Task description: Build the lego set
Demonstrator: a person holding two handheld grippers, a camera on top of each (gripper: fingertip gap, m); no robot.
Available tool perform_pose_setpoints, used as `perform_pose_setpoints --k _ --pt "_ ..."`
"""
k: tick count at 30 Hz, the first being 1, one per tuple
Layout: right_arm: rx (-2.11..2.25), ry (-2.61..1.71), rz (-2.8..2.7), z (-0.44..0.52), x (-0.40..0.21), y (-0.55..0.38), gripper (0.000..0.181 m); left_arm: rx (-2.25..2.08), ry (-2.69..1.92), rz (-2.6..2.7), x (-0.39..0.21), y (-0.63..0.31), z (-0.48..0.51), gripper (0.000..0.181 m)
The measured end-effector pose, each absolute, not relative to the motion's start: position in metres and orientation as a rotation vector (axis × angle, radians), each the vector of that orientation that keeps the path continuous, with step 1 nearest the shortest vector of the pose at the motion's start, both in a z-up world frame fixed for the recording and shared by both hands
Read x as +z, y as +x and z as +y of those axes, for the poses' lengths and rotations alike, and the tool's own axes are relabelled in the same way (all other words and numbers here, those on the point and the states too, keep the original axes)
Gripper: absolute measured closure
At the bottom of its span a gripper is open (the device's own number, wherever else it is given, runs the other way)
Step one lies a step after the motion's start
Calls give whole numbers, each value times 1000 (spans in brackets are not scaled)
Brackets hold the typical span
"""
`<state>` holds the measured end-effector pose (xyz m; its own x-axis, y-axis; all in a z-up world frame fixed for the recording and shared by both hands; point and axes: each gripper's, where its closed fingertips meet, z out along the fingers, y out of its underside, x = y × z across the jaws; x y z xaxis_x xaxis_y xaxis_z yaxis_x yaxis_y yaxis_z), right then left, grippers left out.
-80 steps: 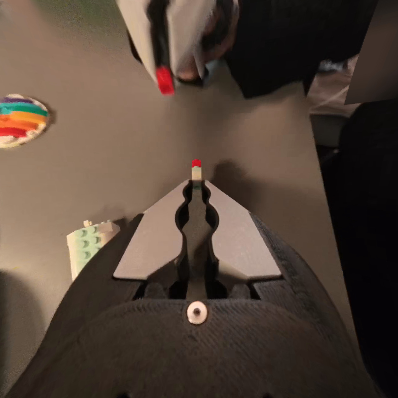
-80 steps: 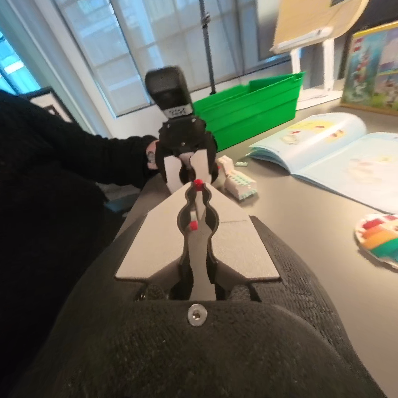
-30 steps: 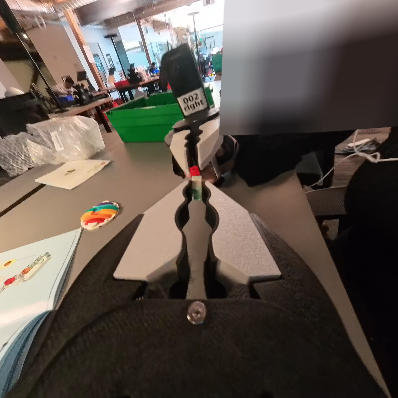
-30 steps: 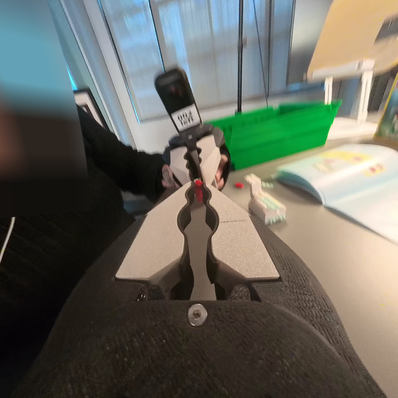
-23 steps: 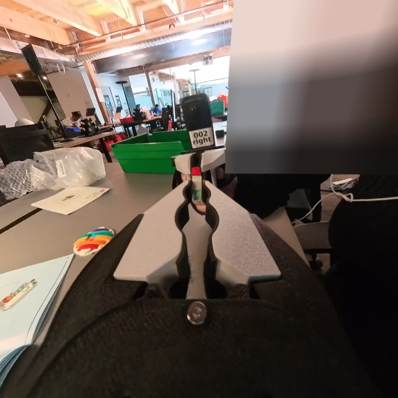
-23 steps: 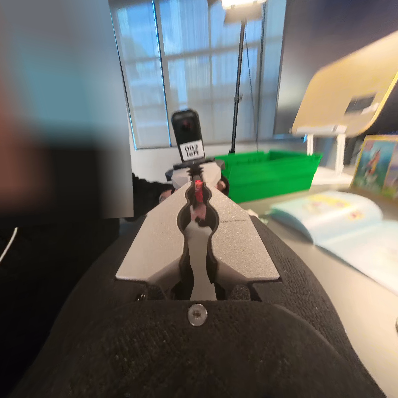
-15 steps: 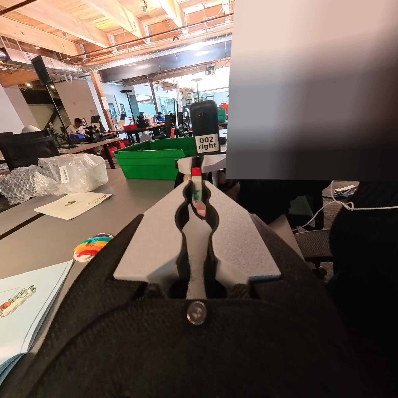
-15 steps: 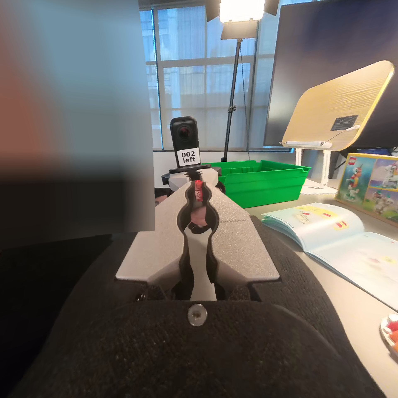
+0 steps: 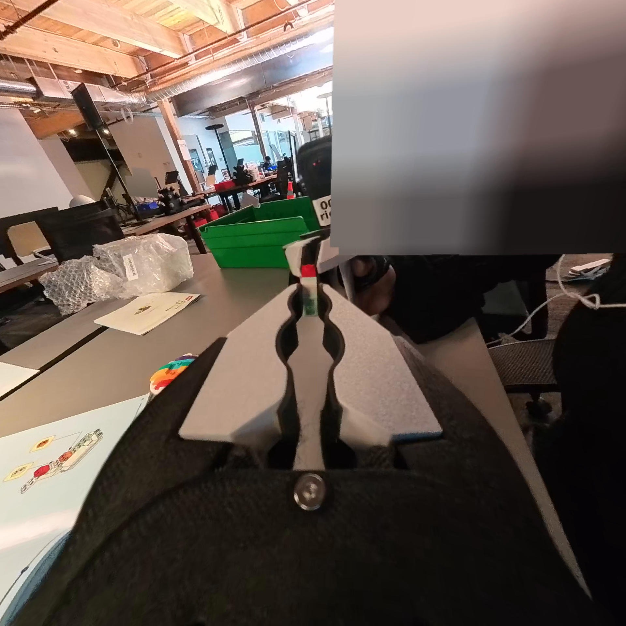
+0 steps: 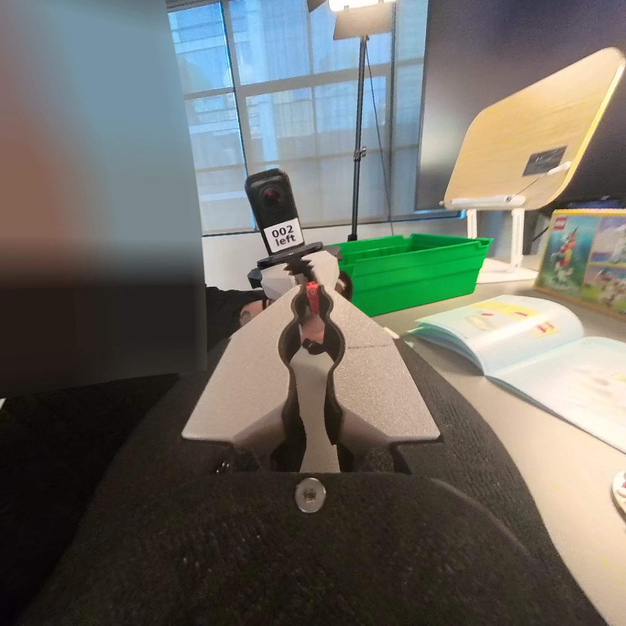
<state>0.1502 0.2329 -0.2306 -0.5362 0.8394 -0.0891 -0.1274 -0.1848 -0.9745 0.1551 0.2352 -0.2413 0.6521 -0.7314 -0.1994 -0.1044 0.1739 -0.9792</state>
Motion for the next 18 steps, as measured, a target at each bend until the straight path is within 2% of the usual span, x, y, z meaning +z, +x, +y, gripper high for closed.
perform_pose_setpoints --k 1,18 --pt "1813 -875 -1399 233 -232 150 176 -505 -1352 789 -243 155 235 175" --pt "1734 -996 -1410 248 -251 136 175 -261 -1439 846 -263 142 249 174"
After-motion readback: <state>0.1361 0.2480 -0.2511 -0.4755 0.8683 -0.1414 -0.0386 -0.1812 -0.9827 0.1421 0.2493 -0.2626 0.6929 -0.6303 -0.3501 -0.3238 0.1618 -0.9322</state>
